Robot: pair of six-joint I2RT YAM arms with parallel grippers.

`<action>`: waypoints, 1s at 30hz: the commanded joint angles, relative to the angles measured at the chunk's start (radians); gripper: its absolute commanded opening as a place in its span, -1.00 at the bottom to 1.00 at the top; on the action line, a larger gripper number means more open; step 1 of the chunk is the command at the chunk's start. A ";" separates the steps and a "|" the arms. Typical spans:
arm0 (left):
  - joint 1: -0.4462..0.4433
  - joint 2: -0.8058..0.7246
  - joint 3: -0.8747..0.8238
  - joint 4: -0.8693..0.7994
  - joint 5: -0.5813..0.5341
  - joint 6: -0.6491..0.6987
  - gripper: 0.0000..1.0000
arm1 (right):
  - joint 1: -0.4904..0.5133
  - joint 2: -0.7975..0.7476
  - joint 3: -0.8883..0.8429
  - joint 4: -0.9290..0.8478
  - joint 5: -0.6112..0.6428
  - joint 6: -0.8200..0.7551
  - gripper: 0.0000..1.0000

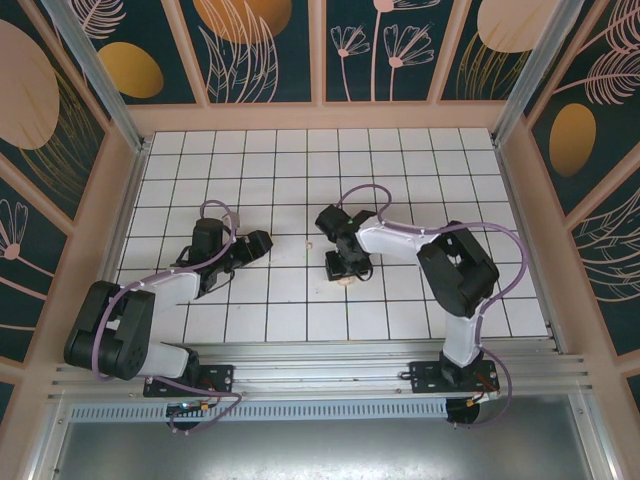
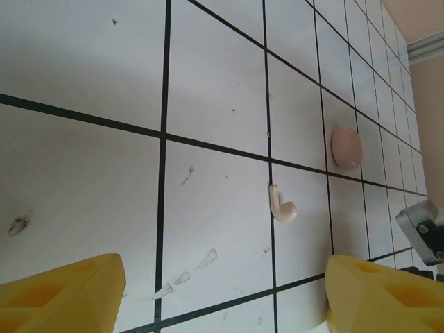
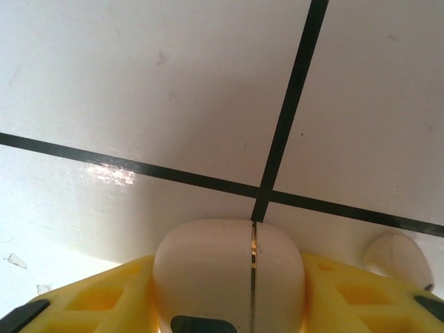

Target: Insert the wireless bluetooth earbuds into the charging case

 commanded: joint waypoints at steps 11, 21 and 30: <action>0.008 -0.023 0.173 -0.168 0.155 0.109 0.44 | 0.013 -0.311 -0.130 0.375 0.073 -0.208 -0.17; 0.008 -0.076 0.331 -0.386 0.261 0.292 0.42 | 0.031 -0.439 -0.218 0.646 0.008 -0.415 -0.20; 0.007 -0.055 0.362 -0.383 0.430 0.319 0.37 | 0.032 -0.510 -0.277 0.769 -0.048 -0.518 -0.20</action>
